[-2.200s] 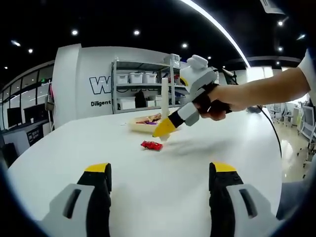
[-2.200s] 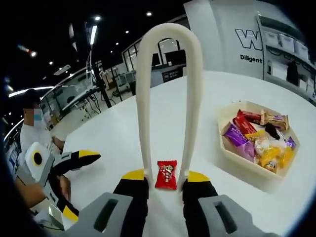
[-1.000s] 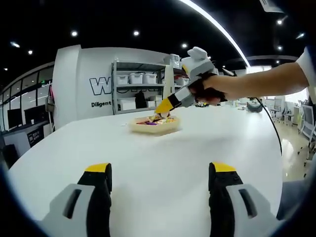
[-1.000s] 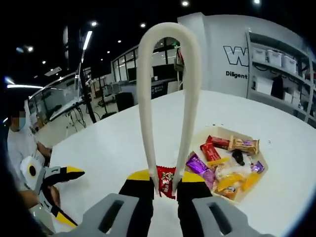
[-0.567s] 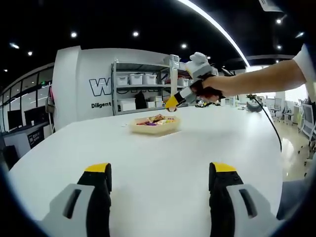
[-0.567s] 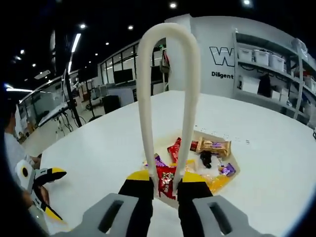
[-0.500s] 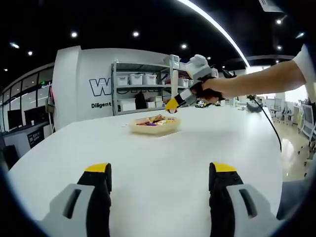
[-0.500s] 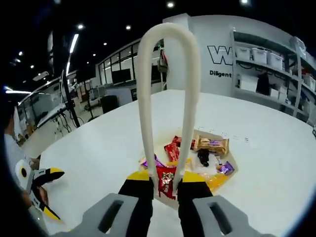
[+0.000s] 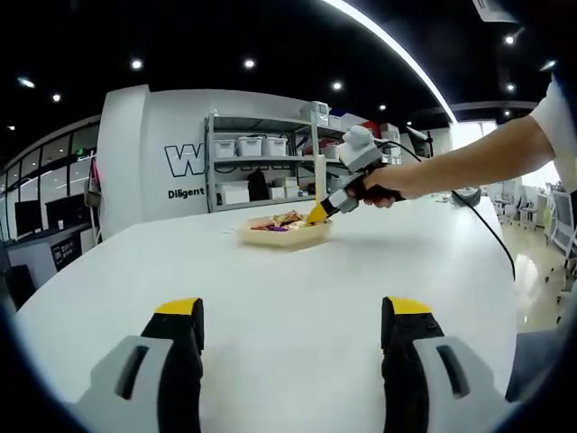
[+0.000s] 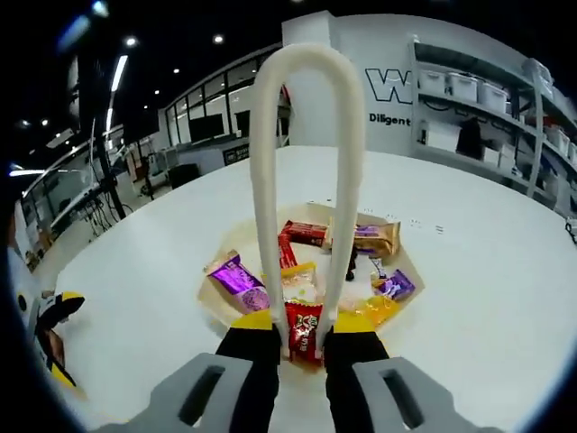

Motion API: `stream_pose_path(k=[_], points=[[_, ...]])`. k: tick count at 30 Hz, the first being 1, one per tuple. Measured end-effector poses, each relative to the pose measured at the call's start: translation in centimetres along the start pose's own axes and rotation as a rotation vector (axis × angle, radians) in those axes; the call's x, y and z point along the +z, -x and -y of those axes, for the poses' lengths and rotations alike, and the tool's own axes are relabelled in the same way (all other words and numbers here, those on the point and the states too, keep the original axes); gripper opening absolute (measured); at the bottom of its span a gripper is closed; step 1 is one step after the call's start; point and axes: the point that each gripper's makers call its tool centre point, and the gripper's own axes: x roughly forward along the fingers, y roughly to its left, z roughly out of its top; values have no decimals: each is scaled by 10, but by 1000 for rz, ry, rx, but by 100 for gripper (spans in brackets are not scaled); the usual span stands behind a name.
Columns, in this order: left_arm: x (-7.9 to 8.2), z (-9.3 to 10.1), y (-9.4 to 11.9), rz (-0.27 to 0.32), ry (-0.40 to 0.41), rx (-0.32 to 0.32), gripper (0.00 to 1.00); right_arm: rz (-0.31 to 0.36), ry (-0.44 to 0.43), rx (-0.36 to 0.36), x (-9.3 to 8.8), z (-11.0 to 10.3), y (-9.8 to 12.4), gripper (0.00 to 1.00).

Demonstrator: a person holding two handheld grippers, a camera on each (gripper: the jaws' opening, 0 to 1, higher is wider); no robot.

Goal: Place the target food into the container with the food tongs after gripping and lifting it, then release it inside without dropping or visibly crushing the food.

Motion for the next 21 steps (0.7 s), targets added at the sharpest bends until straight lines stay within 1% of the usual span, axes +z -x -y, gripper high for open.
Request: stream_pose_path(k=[1,2,4,7,8,9,14,19,21], points=[[0,0,0,0,-1,1,79,34,29,-1,9,2,-4,12],[0,0,0,1,-3,1,79,41,31,1,12,2,-5,12],[0,-1,0,0,-3,2,79,30,23,5,15,-1,-7,12],[-2,-3,-1,-1,-6,5,79,24,58,7,13,-7,-9,13],[-2,-3,-1,-2,-7,6,79,29,55,8,13,-9,-10,13],[-2,-3,-1,-2,-7,7,78,33,29,13,13,-9,-11,14],[-2,-3,-1,-3,-5,7,78,46,3,28,10,-15,-10,16],[0,-1,-1,2,6,1,78,65,5,27,6,-16,-5,19],[0,-1,-1,1,8,2,78,69,5,27,6,-13,-6,19]])
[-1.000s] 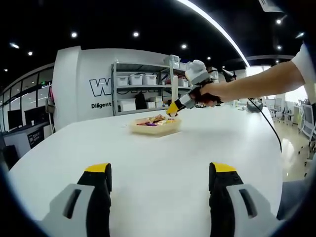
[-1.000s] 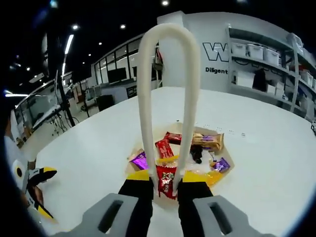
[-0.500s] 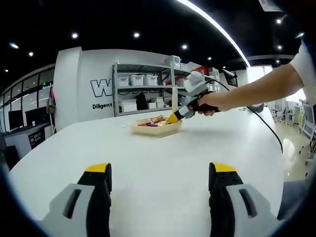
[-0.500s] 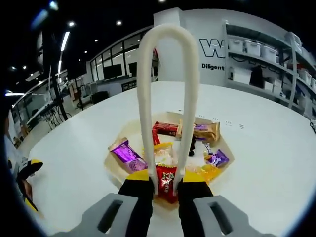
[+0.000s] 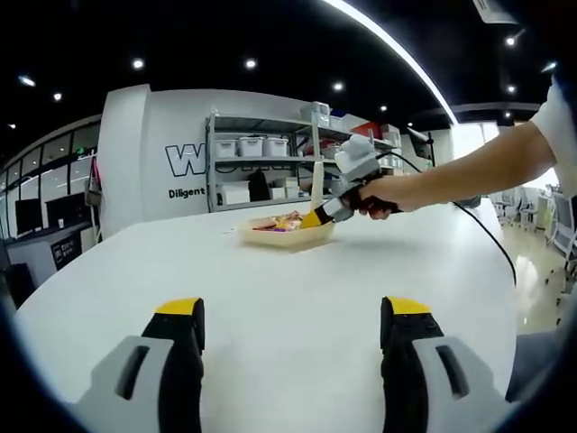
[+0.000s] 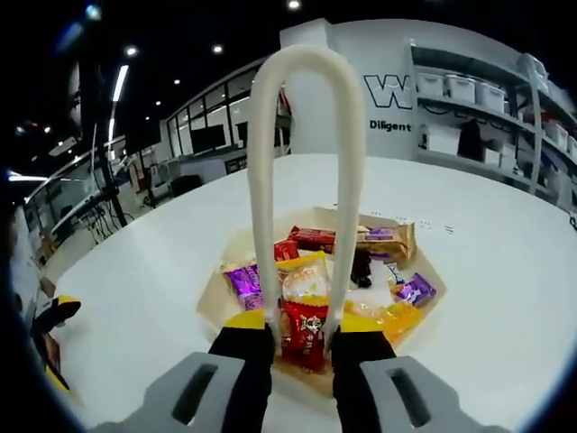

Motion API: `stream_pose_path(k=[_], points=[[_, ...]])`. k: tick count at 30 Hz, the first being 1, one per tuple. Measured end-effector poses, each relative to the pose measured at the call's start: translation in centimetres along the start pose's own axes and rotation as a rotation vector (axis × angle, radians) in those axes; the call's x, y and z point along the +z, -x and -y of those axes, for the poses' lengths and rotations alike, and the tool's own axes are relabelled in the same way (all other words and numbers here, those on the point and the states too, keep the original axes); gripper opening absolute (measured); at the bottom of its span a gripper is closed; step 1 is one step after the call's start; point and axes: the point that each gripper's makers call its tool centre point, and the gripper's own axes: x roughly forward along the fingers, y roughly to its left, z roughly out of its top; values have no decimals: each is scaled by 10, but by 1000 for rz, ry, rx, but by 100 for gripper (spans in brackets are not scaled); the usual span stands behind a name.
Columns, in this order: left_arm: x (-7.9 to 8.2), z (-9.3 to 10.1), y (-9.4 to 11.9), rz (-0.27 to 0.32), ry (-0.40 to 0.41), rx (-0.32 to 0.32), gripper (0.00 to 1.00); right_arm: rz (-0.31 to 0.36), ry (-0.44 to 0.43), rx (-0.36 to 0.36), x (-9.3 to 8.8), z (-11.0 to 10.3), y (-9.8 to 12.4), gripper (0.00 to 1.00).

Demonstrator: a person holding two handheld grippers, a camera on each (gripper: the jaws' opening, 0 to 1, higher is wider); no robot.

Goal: Place the target food into the container with the food tongs after gripping and lifting it, then release it inside without dropping or visibly crushing the food.

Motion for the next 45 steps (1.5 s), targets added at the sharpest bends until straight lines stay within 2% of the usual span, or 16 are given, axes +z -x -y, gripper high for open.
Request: stream_pose_path(k=[12,19,28,32,36,45], points=[[-1,0,-1,-2,-1,-2,77,31,-42,-25,-1,12,23,21],[-1,0,-1,-1,-4,-2,78,37,-52,-34,6,21,34,21],[-3,0,-1,-11,-1,-5,77,59,-48,-21,14,13,63,21],[-3,1,-1,-9,1,-10,77,65,-60,8,9,8,78,21],[-3,2,-1,-14,-1,-12,77,58,-28,14,2,4,91,21],[-3,6,1,-17,4,-18,78,72,6,58,2,-12,113,21]])
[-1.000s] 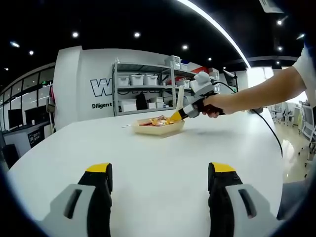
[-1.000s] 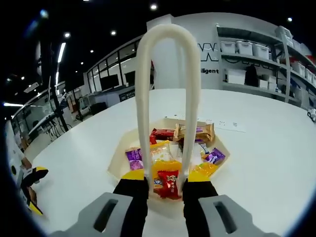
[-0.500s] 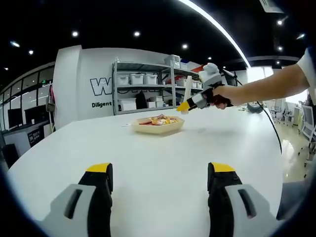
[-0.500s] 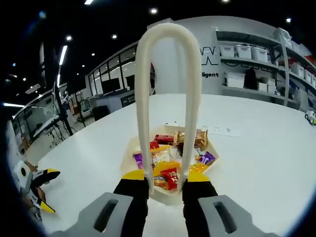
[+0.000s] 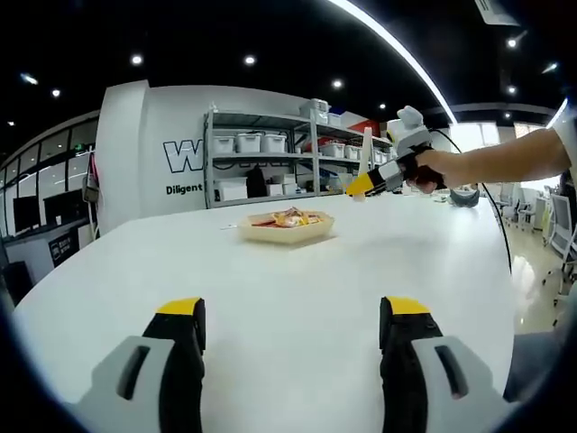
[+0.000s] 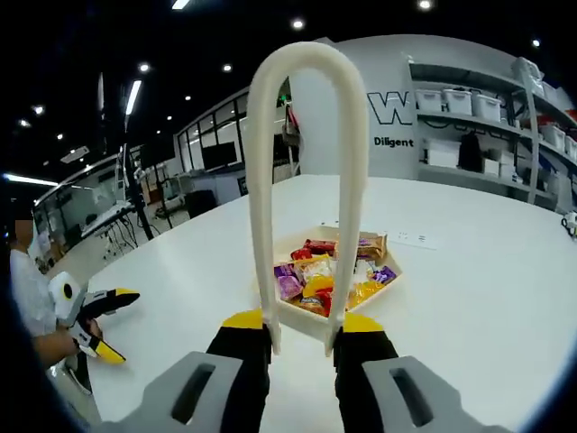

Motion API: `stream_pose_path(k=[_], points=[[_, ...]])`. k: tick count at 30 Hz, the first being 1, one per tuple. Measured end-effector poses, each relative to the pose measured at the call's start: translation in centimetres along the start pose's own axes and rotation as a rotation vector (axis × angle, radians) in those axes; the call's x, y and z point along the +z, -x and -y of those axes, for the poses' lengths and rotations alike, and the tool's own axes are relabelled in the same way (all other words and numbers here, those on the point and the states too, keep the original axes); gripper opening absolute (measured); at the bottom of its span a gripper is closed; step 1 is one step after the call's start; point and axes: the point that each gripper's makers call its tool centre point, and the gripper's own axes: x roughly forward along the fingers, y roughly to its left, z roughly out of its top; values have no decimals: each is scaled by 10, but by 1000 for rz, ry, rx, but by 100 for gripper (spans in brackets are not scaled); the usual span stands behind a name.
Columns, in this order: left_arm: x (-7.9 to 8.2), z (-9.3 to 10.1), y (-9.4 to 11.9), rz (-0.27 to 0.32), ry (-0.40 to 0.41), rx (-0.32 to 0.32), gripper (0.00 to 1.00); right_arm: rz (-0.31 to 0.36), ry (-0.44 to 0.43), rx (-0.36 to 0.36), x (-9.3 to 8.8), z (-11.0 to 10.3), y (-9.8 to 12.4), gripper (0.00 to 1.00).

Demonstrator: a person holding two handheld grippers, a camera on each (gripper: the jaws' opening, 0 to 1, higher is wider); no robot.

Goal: Place the target food into the container with the food tongs after gripping and lifting it, then release it inside without dropping or visibly crushing the food.

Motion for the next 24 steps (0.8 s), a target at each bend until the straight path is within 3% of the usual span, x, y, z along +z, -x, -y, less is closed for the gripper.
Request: stream_pose_path(k=[4,12,17,24], points=[[0,5,1,-1,0,-21,79,1,80,28,-3,-20,17,21],[1,4,1,-3,23,-23,79,36,34,88,-7,-45,43,21],[-2,4,0,-16,26,-29,79,41,109,74,-21,-50,55,21],[-4,1,-1,-28,45,-17,80,59,86,76,-33,-52,72,21]])
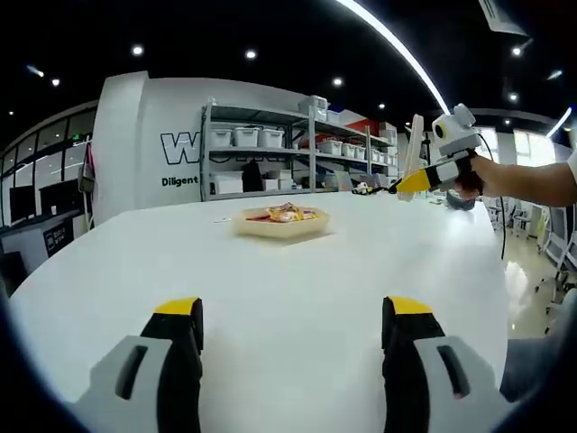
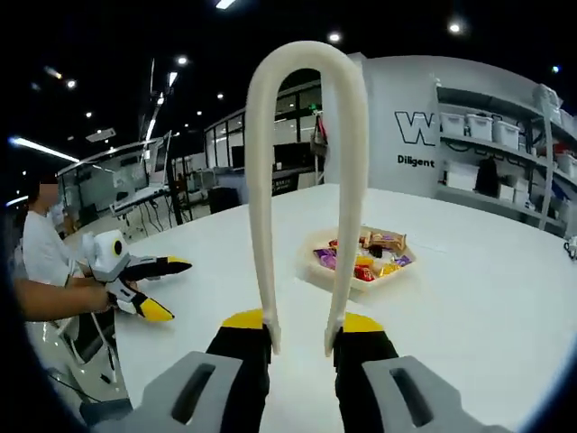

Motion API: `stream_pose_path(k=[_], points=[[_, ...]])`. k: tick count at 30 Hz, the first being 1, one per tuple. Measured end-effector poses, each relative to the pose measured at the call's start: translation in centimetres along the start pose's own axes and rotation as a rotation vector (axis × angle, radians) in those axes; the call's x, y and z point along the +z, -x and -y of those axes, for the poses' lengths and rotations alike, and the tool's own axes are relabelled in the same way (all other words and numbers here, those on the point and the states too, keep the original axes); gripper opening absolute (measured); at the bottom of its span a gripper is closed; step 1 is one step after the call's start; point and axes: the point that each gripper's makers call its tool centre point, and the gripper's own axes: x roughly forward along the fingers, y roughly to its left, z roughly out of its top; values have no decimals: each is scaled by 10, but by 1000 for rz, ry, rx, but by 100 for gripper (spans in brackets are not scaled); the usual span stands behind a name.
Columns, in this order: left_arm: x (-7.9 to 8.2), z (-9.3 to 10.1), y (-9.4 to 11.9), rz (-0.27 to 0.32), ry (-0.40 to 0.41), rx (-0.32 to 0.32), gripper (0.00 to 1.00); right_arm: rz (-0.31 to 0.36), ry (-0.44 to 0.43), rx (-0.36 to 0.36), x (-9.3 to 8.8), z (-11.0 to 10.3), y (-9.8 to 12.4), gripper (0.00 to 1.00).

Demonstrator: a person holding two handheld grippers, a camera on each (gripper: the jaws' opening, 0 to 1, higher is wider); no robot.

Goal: Place the target food into the container with the food tongs after gripping and lifting it, then release it inside without dropping or visibly crushing the food.

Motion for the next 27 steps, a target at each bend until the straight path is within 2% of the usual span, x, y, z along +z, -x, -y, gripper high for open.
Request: stream_pose_path(k=[6,12,18,23,27], points=[[-2,3,-1,-12,13,-23,82,16,21,-8,-5,-8,14,22],[-4,10,0,-28,25,-63,84,15,85,-25,-16,-17,26,22],[-3,17,0,-31,34,-95,87,17,91,-24,-26,-25,32,23],[-3,23,2,-50,-13,-117,87,15,77,-20,-32,-24,33,23],[7,32,3,-19,-3,-134,88,8,73,-16,-35,-24,33,23]])
